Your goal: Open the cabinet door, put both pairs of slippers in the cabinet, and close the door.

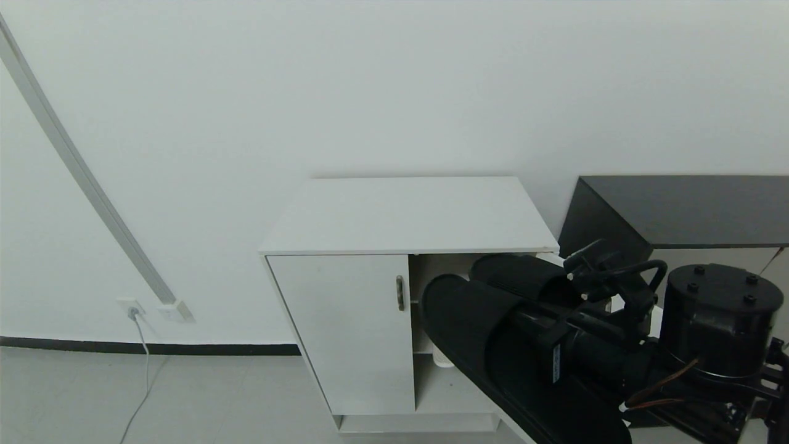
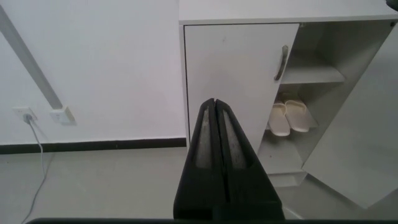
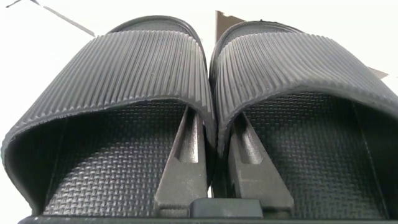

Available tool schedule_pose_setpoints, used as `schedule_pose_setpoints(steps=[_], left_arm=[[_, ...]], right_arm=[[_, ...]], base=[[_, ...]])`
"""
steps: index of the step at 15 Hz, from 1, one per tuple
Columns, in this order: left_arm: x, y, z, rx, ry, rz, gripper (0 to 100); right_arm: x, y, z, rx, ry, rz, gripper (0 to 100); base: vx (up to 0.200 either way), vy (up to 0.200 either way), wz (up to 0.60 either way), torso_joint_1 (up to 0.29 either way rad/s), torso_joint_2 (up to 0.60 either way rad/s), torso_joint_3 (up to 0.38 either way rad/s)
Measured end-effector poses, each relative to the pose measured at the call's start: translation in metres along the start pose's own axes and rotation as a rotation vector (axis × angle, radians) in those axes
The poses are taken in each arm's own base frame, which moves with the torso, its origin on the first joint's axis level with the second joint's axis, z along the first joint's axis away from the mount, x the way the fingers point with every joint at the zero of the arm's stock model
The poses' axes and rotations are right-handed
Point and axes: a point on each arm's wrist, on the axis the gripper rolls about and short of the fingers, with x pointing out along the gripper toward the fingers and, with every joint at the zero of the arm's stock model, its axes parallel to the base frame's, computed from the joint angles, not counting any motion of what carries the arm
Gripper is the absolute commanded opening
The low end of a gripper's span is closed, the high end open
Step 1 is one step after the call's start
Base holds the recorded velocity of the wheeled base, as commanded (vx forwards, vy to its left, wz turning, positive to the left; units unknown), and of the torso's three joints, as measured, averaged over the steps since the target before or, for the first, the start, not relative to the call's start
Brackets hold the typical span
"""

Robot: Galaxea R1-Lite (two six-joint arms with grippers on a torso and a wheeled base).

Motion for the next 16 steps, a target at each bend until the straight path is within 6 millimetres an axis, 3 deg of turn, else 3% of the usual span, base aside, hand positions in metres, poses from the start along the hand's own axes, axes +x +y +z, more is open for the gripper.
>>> schedule_pose_setpoints(steps=[16], left_arm=[[0.0000, 0.0000, 0.0000, 0.000, 0.000, -0.001, 0]], right_arm=[[0.0019, 0.0001, -0.0044, -0.003, 0.019, 0.000, 0]], base=[[0.000, 0.000, 0.00, -0.206, 0.51, 0.299]])
